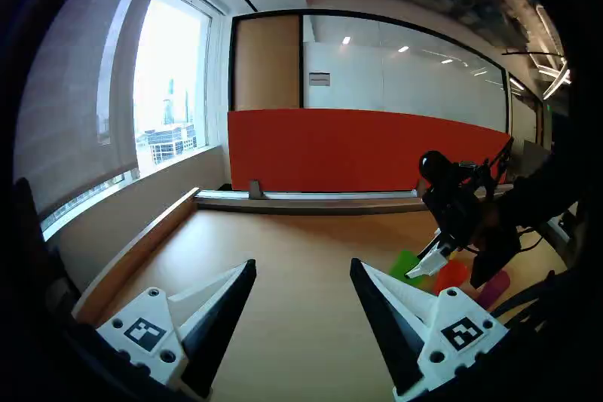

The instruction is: Pour water

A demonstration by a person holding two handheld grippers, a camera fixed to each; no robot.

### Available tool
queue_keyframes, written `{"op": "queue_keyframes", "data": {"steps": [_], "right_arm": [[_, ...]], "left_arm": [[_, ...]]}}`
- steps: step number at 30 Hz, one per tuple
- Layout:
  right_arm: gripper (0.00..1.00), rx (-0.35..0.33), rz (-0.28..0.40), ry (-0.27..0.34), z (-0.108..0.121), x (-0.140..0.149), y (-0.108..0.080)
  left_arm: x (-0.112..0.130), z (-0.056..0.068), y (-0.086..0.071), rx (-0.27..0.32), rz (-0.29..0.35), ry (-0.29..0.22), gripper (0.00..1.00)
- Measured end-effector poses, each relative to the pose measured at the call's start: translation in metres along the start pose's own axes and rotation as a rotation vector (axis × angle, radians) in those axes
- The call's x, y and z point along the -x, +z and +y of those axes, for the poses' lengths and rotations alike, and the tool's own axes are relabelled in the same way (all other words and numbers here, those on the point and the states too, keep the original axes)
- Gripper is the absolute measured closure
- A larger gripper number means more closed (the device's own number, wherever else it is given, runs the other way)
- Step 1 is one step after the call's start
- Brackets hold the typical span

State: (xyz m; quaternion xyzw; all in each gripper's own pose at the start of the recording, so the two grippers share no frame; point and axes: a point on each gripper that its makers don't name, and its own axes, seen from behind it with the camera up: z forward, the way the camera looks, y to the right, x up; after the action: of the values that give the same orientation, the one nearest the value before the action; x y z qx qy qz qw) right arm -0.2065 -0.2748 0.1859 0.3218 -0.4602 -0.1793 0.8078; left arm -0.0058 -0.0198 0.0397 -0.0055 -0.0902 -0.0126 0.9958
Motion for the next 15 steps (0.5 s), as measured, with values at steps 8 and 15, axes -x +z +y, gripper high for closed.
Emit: {"op": "queue_keyframes", "data": {"steps": [8, 15], "right_arm": [[0.17, -0.001, -0.008, 0.005, 0.0006, 0.0003, 0.0006], [0.18, -0.013, 0.029, 0.007, -0.0035, -0.0017, -0.0028]], "left_arm": [[0.0002, -0.0008, -0.0013, -0.002, -0.001, 0.001, 0.07], [-0.0018, -0.0025, -0.0037, -0.007, 0.002, 0.003, 0.08]]}}
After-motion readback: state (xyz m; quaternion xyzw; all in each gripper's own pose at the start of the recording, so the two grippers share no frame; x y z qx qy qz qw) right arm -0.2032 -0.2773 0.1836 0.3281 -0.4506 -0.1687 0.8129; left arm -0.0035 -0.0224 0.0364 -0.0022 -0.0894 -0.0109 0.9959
